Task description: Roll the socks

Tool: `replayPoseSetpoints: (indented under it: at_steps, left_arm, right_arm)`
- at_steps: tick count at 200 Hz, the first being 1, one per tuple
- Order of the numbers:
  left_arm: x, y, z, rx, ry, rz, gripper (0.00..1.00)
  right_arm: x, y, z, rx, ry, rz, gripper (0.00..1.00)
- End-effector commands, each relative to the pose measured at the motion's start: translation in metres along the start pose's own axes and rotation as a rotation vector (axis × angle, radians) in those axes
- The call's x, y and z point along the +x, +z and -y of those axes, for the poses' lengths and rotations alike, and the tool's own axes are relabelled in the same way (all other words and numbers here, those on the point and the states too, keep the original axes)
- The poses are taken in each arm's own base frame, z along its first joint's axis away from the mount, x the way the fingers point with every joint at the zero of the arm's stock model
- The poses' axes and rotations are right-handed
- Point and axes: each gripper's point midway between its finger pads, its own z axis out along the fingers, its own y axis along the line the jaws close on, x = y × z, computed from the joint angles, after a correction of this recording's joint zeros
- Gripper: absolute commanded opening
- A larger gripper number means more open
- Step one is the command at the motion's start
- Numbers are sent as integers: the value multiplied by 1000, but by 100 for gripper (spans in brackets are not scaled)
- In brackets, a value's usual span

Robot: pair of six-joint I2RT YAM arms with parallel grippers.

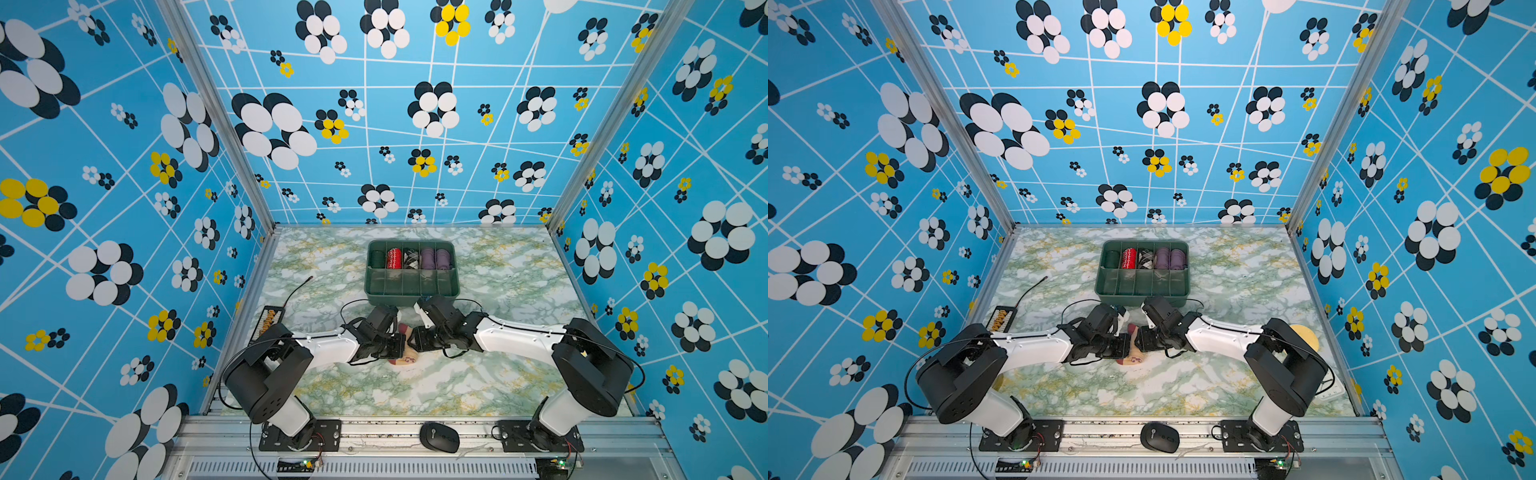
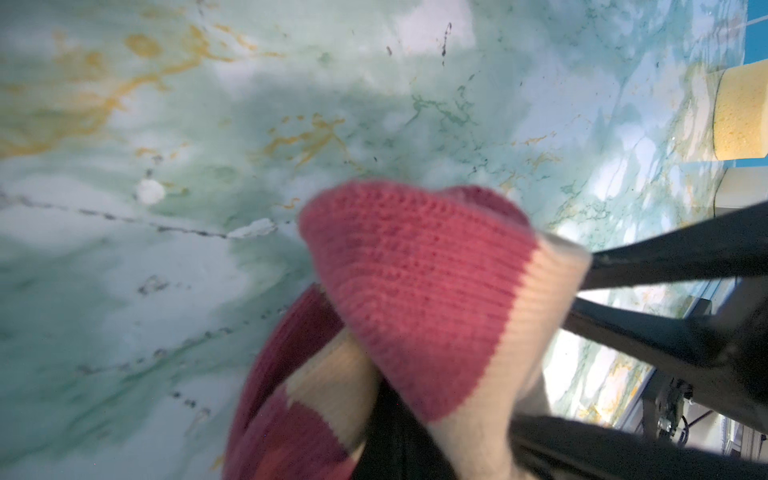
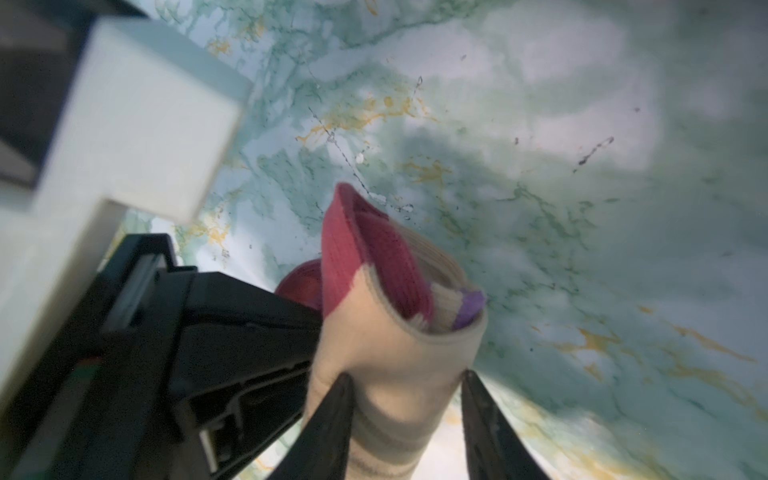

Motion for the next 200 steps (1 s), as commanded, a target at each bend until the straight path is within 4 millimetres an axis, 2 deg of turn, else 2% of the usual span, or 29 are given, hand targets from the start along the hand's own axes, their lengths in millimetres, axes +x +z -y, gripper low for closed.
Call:
replayPoseSetpoints:
  at_steps: [1,41,95,122,160,200]
  left_arm:
    - [39,6,-39,-121,-36,-125,0]
    - [38,7,-38,-115,-32,-122,0]
    - [38,11,-37,-93,-41,-124,0]
    - [38,14,-36,-84,-43,-127,0]
    - [37,17,-35,-75,-45,-131,0]
    - [36,14,-35,-81,-44,-126,0]
  right_arm:
    - [20,10,4,30,19,-87,48]
    - [25,17,7,35,26,-117,49]
    - [27,27,-3,-37,31,-120,44]
    - [26,26,-7,-57,25,-107,33]
    - [27,27,-8,-49,9,-108,0]
    - [28,25,-8,2,-34,-104,0]
